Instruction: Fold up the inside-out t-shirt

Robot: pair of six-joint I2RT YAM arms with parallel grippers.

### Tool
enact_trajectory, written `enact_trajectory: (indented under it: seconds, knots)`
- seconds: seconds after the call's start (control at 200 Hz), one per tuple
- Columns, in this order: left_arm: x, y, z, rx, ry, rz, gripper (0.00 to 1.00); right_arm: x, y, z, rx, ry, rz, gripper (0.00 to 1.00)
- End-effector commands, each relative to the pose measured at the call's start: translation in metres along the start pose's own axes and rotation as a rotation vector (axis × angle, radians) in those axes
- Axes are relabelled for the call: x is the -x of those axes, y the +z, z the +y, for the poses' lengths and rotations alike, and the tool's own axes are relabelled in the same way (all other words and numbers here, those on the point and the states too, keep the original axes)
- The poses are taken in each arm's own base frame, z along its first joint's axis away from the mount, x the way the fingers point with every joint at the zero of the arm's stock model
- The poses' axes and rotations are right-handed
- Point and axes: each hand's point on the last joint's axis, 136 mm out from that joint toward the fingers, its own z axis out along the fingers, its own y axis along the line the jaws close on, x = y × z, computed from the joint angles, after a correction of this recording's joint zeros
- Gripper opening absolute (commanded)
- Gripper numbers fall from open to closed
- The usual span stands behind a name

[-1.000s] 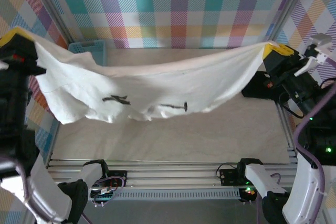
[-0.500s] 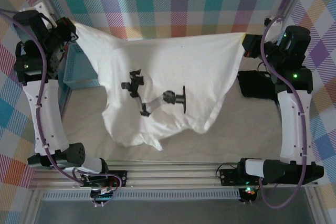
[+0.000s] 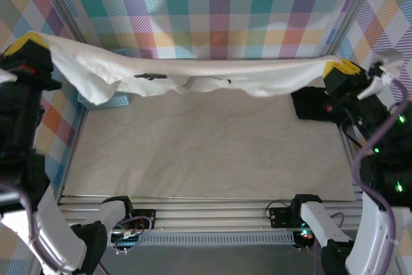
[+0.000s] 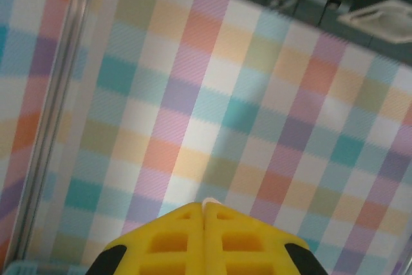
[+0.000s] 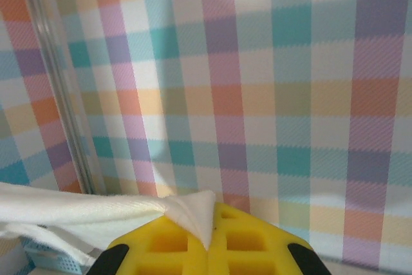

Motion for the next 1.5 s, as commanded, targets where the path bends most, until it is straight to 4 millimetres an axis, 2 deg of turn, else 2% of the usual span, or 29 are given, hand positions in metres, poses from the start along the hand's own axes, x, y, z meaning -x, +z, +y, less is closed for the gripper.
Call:
enact_trajectory:
  seconds: [0.0,0.05,0.17,0.32,0.43,0.49,0.575,0.705,0.785,0.81,0.82,0.855,0.905,0.925,0.96,1.0,1.045,1.1,1.165,1.26,1.36,1.43,1.44,1.445,1.495]
  knots:
    - [0.033,-0.016,-0.009,-0.004,0.025,-0.105,0.00,0.019,-0.018,0.007,-0.018,-0.040,-0.042,0.00]
    - [0.042,-0.019,-0.012,-0.007,0.032,-0.127,0.00,0.027,-0.023,0.010,-0.019,-0.052,-0.059,0.00]
    - [0.043,0.000,-0.011,-0.013,0.044,-0.120,0.00,0.038,-0.022,0.010,-0.026,-0.074,-0.071,0.00]
    - [0.024,0.050,-0.003,-0.029,0.027,-0.066,0.00,0.033,0.003,-0.001,-0.020,-0.069,-0.037,0.00]
    - [-0.012,0.107,0.012,-0.037,-0.021,0.025,0.00,0.013,0.039,-0.020,-0.023,-0.046,0.013,0.00]
    - [-0.043,0.142,0.020,-0.034,-0.041,0.092,0.00,-0.005,0.065,-0.034,-0.025,-0.028,0.052,0.00]
    - [-0.099,0.191,0.027,-0.014,-0.008,0.192,0.00,-0.036,0.104,-0.056,-0.029,0.003,0.114,0.00]
    - [-0.203,0.261,0.041,0.006,0.024,0.349,0.00,-0.103,0.171,-0.097,-0.040,0.062,0.217,0.00]
    - [-0.277,0.300,0.055,0.023,0.031,0.439,0.00,-0.164,0.221,-0.124,-0.054,0.110,0.309,0.00]
    - [-0.304,0.312,0.062,0.031,0.036,0.470,0.00,-0.189,0.239,-0.133,-0.059,0.126,0.347,0.00]
    - [-0.309,0.315,0.063,0.034,0.036,0.473,0.00,-0.197,0.245,-0.136,-0.063,0.129,0.358,0.00]
    - [-0.350,0.331,0.074,0.053,0.035,0.522,0.00,-0.230,0.269,-0.148,-0.079,0.152,0.411,0.00]
    - [-0.396,0.349,0.084,0.060,0.035,0.576,0.08,-0.275,0.300,-0.161,-0.090,0.190,0.485,0.06]
    - [-0.416,0.354,0.090,0.072,0.035,0.604,0.15,-0.287,0.310,-0.166,-0.098,0.203,0.508,0.10]
    - [-0.435,0.362,0.096,0.087,0.036,0.621,0.20,-0.314,0.326,-0.172,-0.109,0.230,0.566,0.17]
    - [-0.456,0.366,0.103,0.095,0.035,0.641,0.32,-0.336,0.340,-0.175,-0.115,0.241,0.620,0.23]
    - [-0.465,0.367,0.106,0.106,0.033,0.645,0.46,-0.354,0.349,-0.177,-0.131,0.237,0.670,0.30]
    - [-0.476,0.362,0.110,0.119,0.018,0.683,0.59,-0.365,0.352,-0.172,-0.131,0.220,0.713,0.36]
    - [-0.484,0.353,0.107,0.113,0.002,0.742,0.71,-0.370,0.345,-0.168,-0.144,0.201,0.750,0.41]
    - [-0.486,0.333,0.100,0.117,-0.042,0.817,0.74,-0.376,0.321,-0.154,-0.151,0.212,0.804,0.44]
    - [-0.481,0.304,0.083,0.093,-0.101,0.838,0.75,-0.392,0.274,-0.131,-0.174,0.258,0.873,0.45]
    - [-0.487,0.275,0.071,0.093,-0.163,0.822,0.75,-0.413,0.231,-0.113,-0.199,0.348,0.941,0.45]
    - [-0.480,0.274,0.065,0.083,-0.175,0.802,0.75,-0.416,0.225,-0.111,-0.205,0.356,0.950,0.45]
    - [-0.486,0.270,0.065,0.087,-0.180,0.811,0.75,-0.418,0.221,-0.110,-0.207,0.362,0.957,0.45]
    - [-0.487,0.251,0.050,0.061,-0.234,0.786,0.75,-0.433,0.188,-0.096,-0.230,0.392,1.013,0.48]
